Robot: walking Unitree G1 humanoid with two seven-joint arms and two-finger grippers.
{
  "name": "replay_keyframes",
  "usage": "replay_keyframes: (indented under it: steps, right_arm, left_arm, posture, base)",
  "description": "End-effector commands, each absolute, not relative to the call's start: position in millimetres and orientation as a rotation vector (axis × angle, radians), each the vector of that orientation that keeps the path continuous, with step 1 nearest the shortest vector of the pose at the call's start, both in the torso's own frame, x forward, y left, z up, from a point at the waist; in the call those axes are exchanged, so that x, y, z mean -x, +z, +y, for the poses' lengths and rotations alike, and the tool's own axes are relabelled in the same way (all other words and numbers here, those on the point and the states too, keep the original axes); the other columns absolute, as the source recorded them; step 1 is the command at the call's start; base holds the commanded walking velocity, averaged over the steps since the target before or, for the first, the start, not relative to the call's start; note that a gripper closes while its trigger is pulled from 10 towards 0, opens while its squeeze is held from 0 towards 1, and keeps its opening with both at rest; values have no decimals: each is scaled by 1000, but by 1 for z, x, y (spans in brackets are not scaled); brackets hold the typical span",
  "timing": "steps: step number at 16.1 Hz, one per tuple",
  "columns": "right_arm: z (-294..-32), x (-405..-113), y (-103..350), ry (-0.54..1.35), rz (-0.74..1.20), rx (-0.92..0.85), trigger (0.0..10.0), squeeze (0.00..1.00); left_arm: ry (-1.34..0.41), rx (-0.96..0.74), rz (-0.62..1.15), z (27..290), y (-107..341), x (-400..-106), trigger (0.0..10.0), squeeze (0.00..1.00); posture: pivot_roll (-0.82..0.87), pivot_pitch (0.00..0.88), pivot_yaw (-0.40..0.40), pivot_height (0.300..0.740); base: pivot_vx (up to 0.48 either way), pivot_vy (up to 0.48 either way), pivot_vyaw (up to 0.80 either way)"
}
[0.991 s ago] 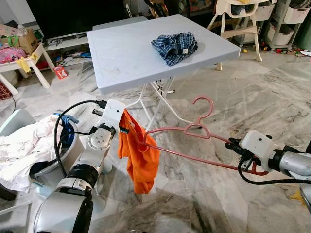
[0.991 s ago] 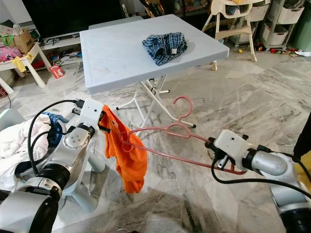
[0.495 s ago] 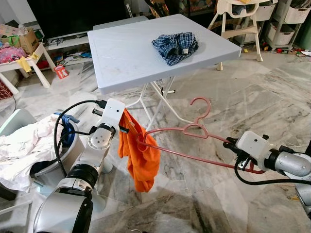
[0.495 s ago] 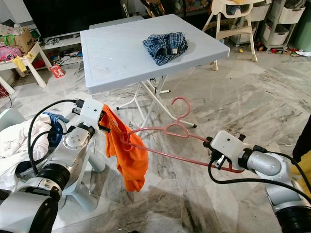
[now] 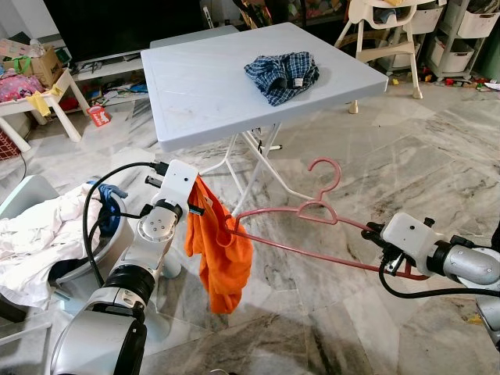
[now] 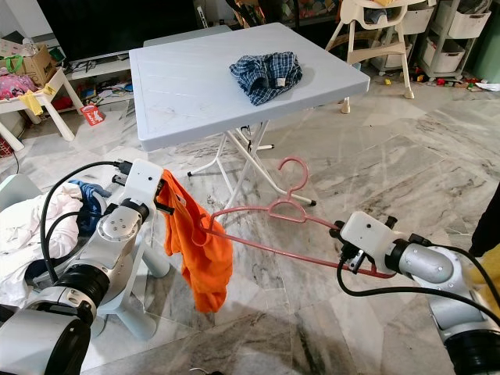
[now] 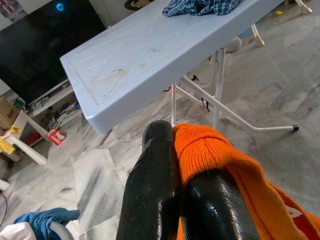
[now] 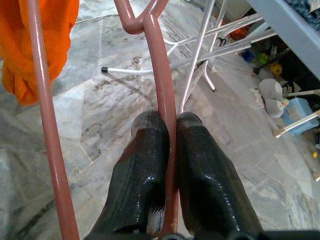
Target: Hang hanger
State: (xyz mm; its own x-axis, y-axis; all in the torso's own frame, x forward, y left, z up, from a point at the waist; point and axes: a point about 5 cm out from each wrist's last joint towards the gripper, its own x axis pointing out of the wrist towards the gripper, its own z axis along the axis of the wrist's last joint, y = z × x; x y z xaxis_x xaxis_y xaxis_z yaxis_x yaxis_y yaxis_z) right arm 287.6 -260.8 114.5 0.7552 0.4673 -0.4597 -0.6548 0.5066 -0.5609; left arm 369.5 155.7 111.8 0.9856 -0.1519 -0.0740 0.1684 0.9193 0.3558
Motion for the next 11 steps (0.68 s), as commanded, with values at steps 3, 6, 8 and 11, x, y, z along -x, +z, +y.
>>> replay_keyframes:
  steps: [3, 6, 8, 11]
  right_arm:
    - [-252, -291, 110, 699, 252, 806, 10000, 0]
    - [-243, -293, 101, 688, 253, 804, 10000, 0]
    - [-238, -296, 96, 669, 249, 802, 10000, 0]
    - [-232, -300, 91, 622, 251, 804, 10000, 0]
  left_arm:
    - [-154, -368, 20, 157, 119, -372, 10000, 0]
    - [-164, -362, 12, 152, 121, -372, 10000, 0]
    - [-169, -358, 9, 151, 121, -372, 10000, 0]
    - [-174, -353, 8, 149, 120, -371, 10000, 0]
  posture:
    - [-122, 0, 141, 740]
    - [-121, 0, 141, 740]
    - [-121, 0, 143, 740]
    - [-119, 0, 138, 740]
  base:
    - [0, 0, 0]
    - [0, 0, 0]
    - [0, 0, 0]
    - [0, 0, 0]
